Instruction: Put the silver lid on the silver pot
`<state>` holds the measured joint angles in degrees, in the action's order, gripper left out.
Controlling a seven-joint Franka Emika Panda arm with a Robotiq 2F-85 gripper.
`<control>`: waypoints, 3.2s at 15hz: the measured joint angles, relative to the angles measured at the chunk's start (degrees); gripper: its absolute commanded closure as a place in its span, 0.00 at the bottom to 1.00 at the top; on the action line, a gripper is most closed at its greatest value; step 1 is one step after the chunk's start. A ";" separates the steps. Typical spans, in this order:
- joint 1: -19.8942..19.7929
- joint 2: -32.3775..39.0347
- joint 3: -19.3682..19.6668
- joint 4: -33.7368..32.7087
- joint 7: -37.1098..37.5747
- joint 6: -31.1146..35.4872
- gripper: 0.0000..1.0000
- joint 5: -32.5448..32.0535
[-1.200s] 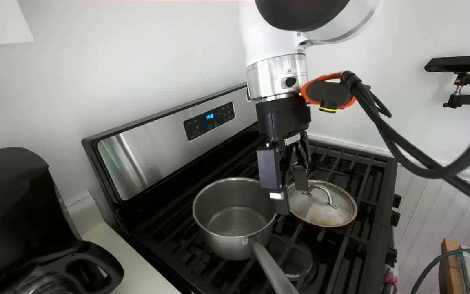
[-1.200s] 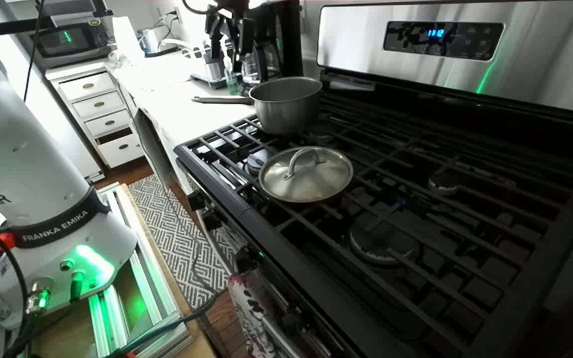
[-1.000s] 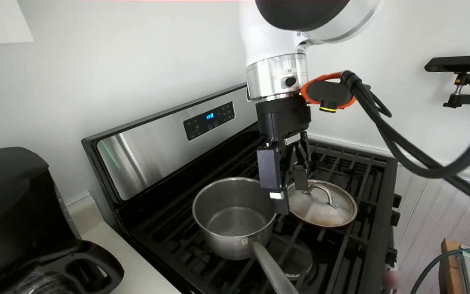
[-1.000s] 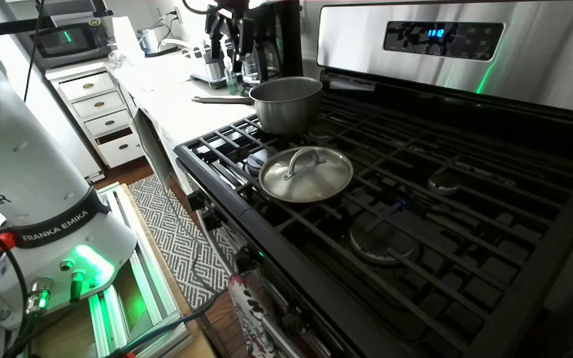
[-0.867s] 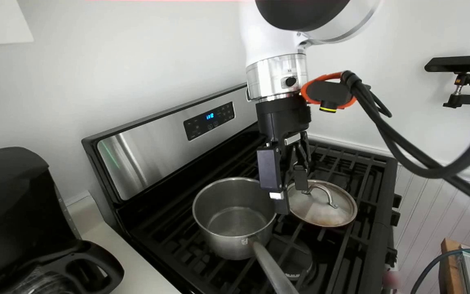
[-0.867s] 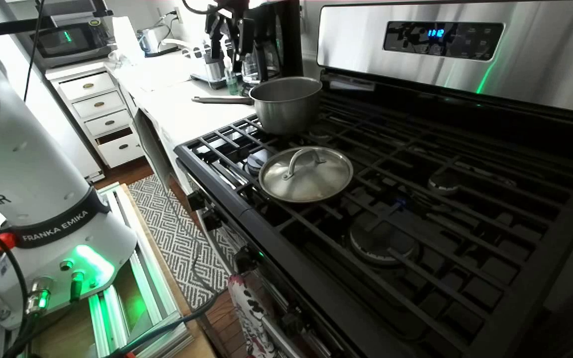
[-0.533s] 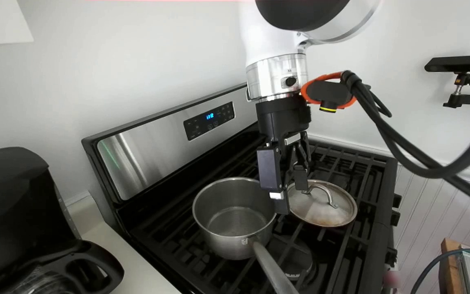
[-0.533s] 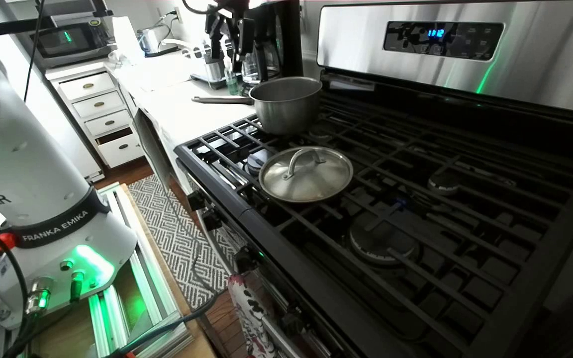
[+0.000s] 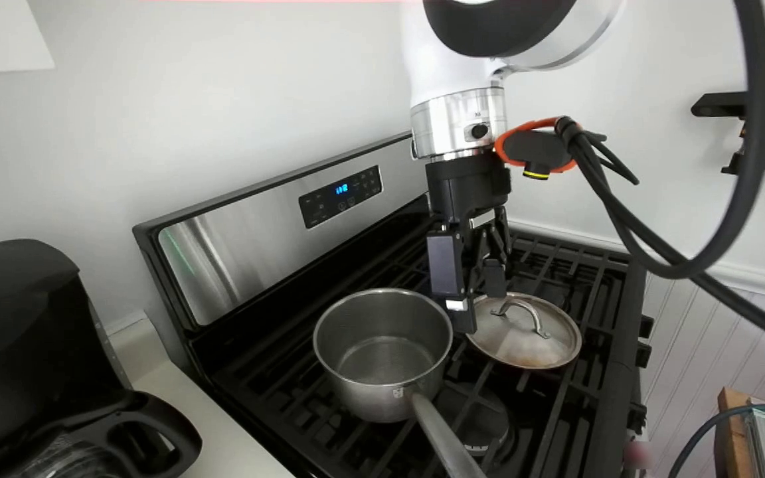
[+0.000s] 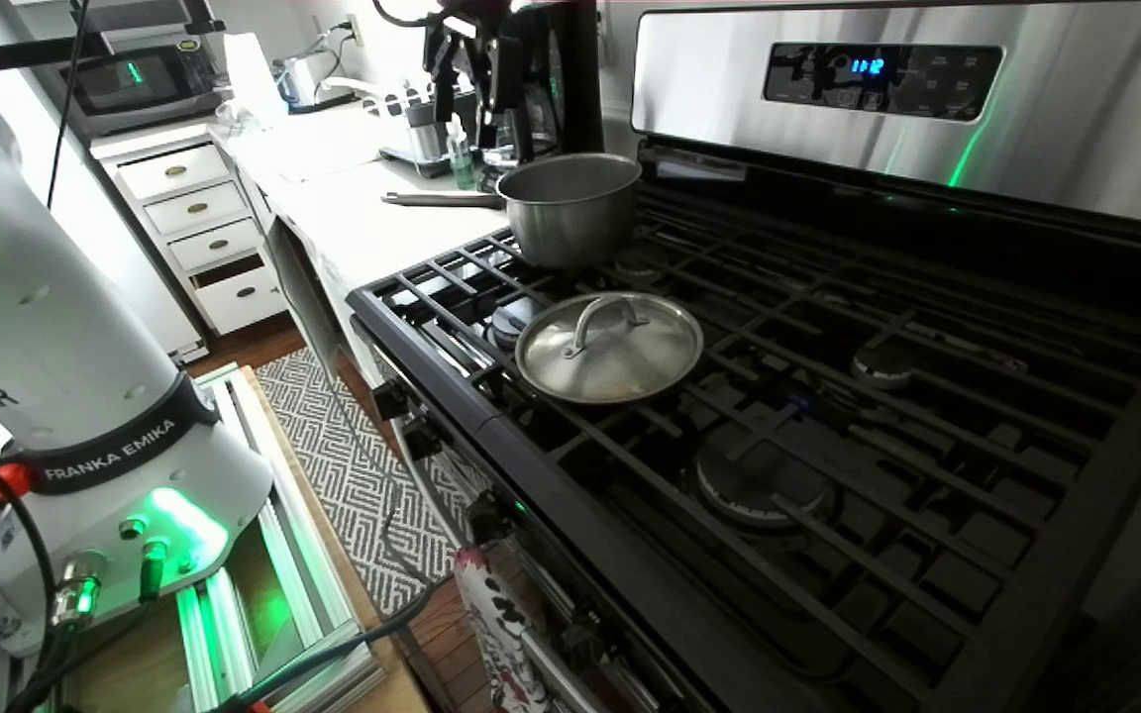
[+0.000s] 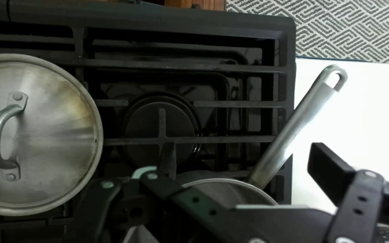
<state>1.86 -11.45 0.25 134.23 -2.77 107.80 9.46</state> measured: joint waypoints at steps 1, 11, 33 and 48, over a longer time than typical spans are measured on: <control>-0.39 0.00 0.01 0.17 0.00 0.19 0.00 -1.14; -6.13 -0.95 4.18 5.97 -0.52 6.58 0.00 -9.51; -12.39 9.71 10.70 4.05 -1.68 11.57 0.00 -12.41; -12.33 20.49 10.38 0.34 -7.02 19.22 0.76 -12.39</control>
<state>-10.47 9.04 10.63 134.57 -9.79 127.01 -2.93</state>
